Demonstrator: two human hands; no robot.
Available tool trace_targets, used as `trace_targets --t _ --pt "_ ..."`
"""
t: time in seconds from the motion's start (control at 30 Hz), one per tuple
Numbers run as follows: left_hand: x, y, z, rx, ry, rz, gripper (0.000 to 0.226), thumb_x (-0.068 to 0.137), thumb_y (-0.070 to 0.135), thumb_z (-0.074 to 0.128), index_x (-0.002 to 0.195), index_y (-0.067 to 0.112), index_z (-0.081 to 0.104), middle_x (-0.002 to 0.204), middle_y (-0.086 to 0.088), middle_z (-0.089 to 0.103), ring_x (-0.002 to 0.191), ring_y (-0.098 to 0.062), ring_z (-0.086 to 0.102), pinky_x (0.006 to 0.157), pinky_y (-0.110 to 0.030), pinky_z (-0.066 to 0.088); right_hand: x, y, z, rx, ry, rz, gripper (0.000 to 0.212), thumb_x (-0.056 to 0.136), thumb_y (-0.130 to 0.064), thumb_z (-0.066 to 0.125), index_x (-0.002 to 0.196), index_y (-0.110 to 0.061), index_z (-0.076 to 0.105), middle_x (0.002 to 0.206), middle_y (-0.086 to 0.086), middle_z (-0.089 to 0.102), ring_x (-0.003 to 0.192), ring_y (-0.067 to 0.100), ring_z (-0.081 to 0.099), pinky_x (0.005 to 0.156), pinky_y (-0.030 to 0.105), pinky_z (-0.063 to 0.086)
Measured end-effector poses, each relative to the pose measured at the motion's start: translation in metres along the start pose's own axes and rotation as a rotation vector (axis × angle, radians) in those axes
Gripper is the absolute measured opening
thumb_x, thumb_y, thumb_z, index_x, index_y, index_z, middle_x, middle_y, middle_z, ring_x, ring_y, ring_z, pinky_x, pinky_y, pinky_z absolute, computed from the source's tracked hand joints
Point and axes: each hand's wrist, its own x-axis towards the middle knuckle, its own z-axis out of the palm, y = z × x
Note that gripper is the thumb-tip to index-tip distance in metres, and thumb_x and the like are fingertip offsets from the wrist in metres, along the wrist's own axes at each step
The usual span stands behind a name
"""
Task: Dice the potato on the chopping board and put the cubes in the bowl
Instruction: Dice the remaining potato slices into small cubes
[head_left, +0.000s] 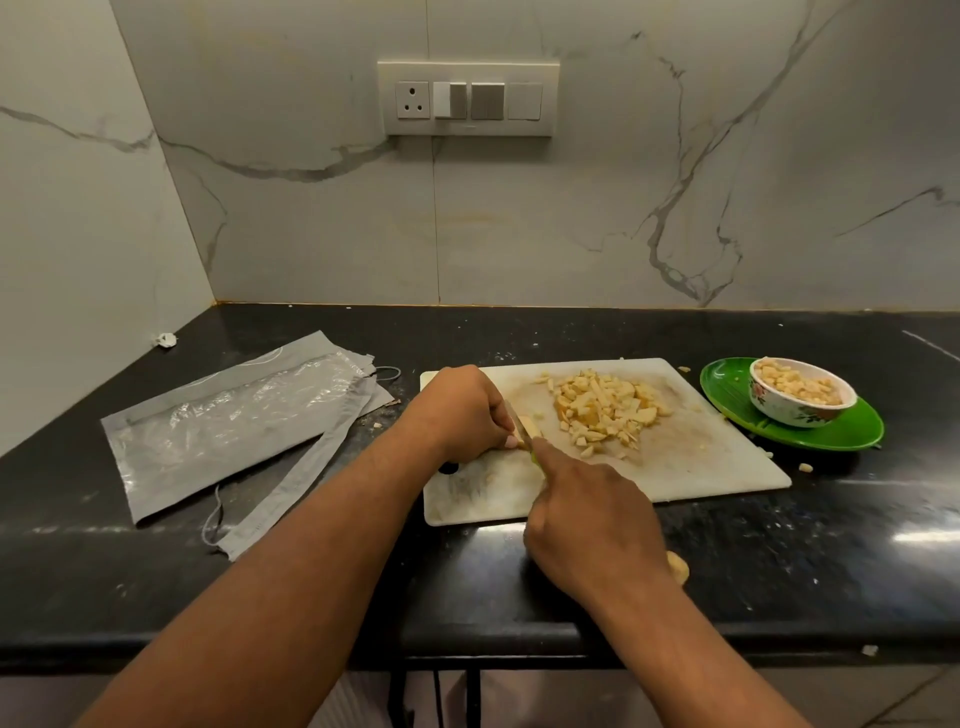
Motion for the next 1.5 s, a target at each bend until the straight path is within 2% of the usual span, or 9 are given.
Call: trace_targets --t 0.1,0.23,0.37,0.57,0.8,1.03,1.13,1.3,1.5 --pt "0.002 -0.002 0.000 -0.018 -0.008 -0.010 0.011 0.080 0.028 0.089 0.089 0.023 0.084 0.083 0.008 0.075 0.079 -0.008 0.067 0.076 -0.027 0.058 -0.020 0.007 -0.004 -0.002 0.004 -0.012 0.063 0.090 -0.029 0.039 0.152 -0.037 0.032 0.099 -0.001 0.069 0.086 0.020 0.062 0.072 0.036 0.049" --pt "0.003 -0.002 0.001 -0.029 -0.018 -0.003 0.011 0.082 0.029 0.087 0.091 0.023 0.084 0.084 0.008 0.076 0.078 -0.008 0.067 0.071 -0.022 0.055 -0.043 0.012 -0.026 -0.010 -0.021 0.012 0.057 0.097 -0.031 0.038 0.153 -0.039 0.031 0.113 -0.003 0.069 0.099 0.016 0.061 0.083 0.034 0.048" --pt "0.002 -0.006 0.001 -0.001 0.023 0.021 0.012 0.077 0.035 0.091 0.085 0.027 0.084 0.076 0.013 0.075 0.073 -0.004 0.067 0.068 -0.021 0.053 -0.031 0.009 -0.030 0.037 0.079 0.005 0.053 0.098 -0.030 0.040 0.151 -0.036 0.037 0.105 -0.005 0.070 0.085 0.013 0.058 0.073 0.032 0.047" --pt "0.000 -0.009 0.001 -0.029 0.029 0.044 0.012 0.075 0.032 0.094 0.083 0.029 0.084 0.067 0.022 0.071 0.072 0.002 0.067 0.066 -0.017 0.054 0.003 -0.001 -0.002 0.025 0.026 -0.001 0.061 0.092 -0.025 0.041 0.152 -0.033 0.038 0.126 0.000 0.065 0.110 0.024 0.058 0.088 0.038 0.047" --pt "0.004 -0.009 0.000 -0.027 -0.001 0.010 0.011 0.076 0.031 0.093 0.083 0.030 0.084 0.076 0.014 0.076 0.079 -0.006 0.070 0.072 -0.024 0.059 -0.007 0.011 0.002 -0.004 0.032 -0.031 0.064 0.092 -0.026 0.040 0.154 -0.037 0.031 0.107 -0.001 0.068 0.090 0.020 0.059 0.069 0.034 0.042" --pt "0.002 -0.011 -0.002 -0.042 -0.003 0.040 0.008 0.079 0.032 0.090 0.083 0.030 0.084 0.077 0.012 0.076 0.079 -0.007 0.069 0.074 -0.027 0.060 -0.038 0.020 -0.017 0.007 0.029 -0.027 0.057 0.096 -0.030 0.038 0.152 -0.036 0.035 0.108 -0.002 0.070 0.093 0.018 0.062 0.080 0.036 0.050" --pt "0.001 -0.018 -0.004 -0.084 -0.009 0.068 0.004 0.083 0.031 0.087 0.085 0.032 0.084 0.078 0.014 0.076 0.079 -0.003 0.069 0.077 -0.025 0.059 -0.034 0.014 -0.017 0.037 0.108 -0.018 0.056 0.096 -0.029 0.039 0.152 -0.035 0.036 0.096 -0.002 0.070 0.083 0.017 0.061 0.071 0.035 0.049" --pt "0.001 -0.023 -0.001 -0.270 0.169 0.032 0.010 0.089 0.021 0.080 0.081 0.026 0.081 0.072 0.009 0.076 0.066 -0.002 0.071 0.067 -0.022 0.056 -0.014 -0.001 0.001 0.071 0.085 -0.029 0.061 0.093 -0.026 0.040 0.153 -0.033 0.035 0.095 0.000 0.066 0.082 0.019 0.057 0.066 0.033 0.043" --pt "0.002 -0.027 -0.001 -0.383 0.249 0.000 0.005 0.093 0.029 0.077 0.092 0.026 0.081 0.080 0.007 0.077 0.071 -0.007 0.074 0.072 -0.025 0.060 -0.006 0.016 0.005 0.002 0.061 -0.017 0.069 0.088 -0.024 0.038 0.153 -0.044 0.028 0.089 -0.002 0.062 0.074 0.018 0.052 0.063 0.034 0.042"
